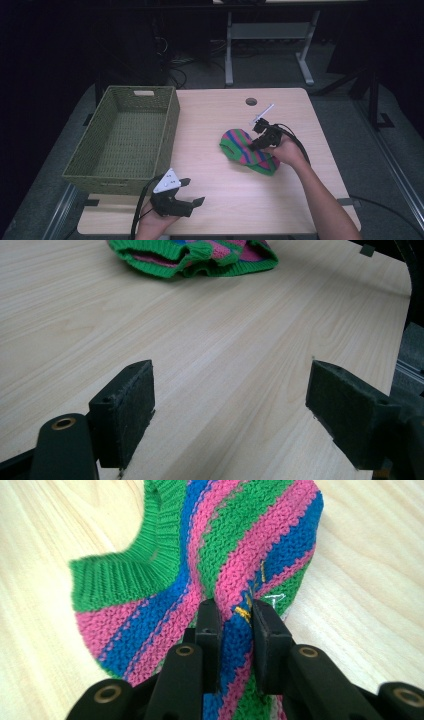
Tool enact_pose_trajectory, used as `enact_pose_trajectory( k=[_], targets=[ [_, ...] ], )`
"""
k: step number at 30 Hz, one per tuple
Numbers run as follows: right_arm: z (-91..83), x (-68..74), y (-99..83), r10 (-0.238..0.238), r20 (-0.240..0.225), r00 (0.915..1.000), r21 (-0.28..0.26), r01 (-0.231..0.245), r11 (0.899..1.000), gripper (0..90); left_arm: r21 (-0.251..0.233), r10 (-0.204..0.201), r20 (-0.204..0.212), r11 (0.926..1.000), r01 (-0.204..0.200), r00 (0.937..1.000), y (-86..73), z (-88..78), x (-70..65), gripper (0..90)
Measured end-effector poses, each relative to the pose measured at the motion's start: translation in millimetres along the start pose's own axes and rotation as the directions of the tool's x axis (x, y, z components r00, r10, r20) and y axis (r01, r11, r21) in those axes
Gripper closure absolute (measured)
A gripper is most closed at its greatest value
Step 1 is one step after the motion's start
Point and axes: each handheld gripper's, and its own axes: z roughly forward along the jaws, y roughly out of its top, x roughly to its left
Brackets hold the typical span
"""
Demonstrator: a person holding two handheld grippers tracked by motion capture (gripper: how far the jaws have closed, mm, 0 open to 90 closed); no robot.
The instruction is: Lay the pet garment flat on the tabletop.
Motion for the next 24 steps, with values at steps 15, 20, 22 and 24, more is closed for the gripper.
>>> enact_pose_trajectory(
  k=[15, 20, 22, 24],
  targets=[
    [-40.0, -0.2, 1.1, -0.002, -0.018, 0.9998, -0.061, 0.001, 0.998, 75.6, 0.001, 0.002, -0.003, 1.0, -0.002, 1.0, 0.2, -0.1, 0.0, 19.3],
    [-51.3, 1.6, 1.4, -0.008, -0.016, 0.9998, -0.088, 0.007, 0.996, 75.5, 0.004, 0.005, -0.007, 1.0, -0.005, 1.0, 0.1, -0.7, 0.9, 19.3],
    [-54.7, 3.6, 1.6, -0.013, -0.019, 0.9997, -0.097, 0.011, 0.995, 75.5, -0.004, -0.003, -0.006, 1.0, 0.003, 1.0, 0.0, -0.9, 0.5, 19.3],
    [-57.4, 5.2, 2.2, -0.017, -0.021, 0.9996, -0.1, 0.015, 0.995, 75.5, -0.006, -0.004, -0.005, 1.0, 0.004, 1.0, -0.2, -1.3, 0.3, 19.3]
  ],
)
